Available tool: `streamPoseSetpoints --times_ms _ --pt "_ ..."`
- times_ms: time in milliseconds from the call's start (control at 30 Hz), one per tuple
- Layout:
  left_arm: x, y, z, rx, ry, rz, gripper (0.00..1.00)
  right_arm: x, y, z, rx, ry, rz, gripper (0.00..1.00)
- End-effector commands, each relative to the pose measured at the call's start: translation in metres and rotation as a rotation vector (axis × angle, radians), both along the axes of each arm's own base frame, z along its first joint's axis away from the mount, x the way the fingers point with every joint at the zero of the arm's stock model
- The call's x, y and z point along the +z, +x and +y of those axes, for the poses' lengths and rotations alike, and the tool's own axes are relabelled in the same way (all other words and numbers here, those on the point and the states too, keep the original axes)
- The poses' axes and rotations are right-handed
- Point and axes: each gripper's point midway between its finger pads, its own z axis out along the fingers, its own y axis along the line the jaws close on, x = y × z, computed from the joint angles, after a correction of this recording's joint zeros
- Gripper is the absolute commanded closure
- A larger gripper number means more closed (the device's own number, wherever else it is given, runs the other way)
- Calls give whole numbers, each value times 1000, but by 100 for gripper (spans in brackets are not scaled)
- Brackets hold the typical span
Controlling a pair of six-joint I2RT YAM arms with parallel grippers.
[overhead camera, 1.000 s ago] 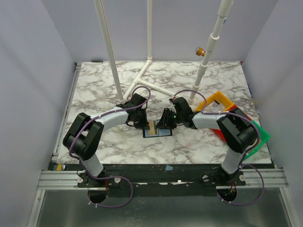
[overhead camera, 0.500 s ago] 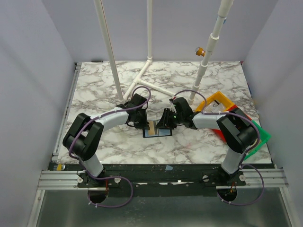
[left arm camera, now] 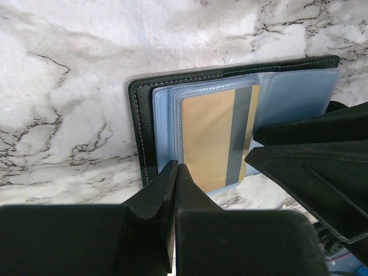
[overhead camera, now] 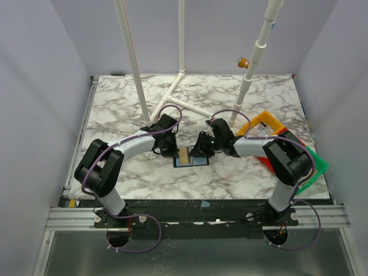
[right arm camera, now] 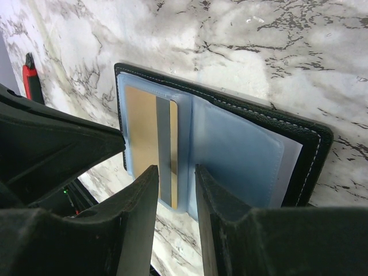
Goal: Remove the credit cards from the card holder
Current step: Remove the credit card from the card holder.
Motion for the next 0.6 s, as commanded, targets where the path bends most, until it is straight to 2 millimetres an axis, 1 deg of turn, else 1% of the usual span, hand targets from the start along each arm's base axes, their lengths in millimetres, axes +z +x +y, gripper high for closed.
streamPoseSetpoints --times_ms 0,233,467,567 --pt "0 1 0 -13 10 -10 100 -14 -5 -5 3 -13 27 65" --pt "-2 2 -5 -32 12 -6 100 -15 -5 -5 3 -11 28 65" --pt "-3 1 -15 -55 7 -4 100 -17 -5 -5 2 -10 34 65" --pt "-7 0 -15 -52 17 9 100 -18 -6 -5 1 -12 35 65"
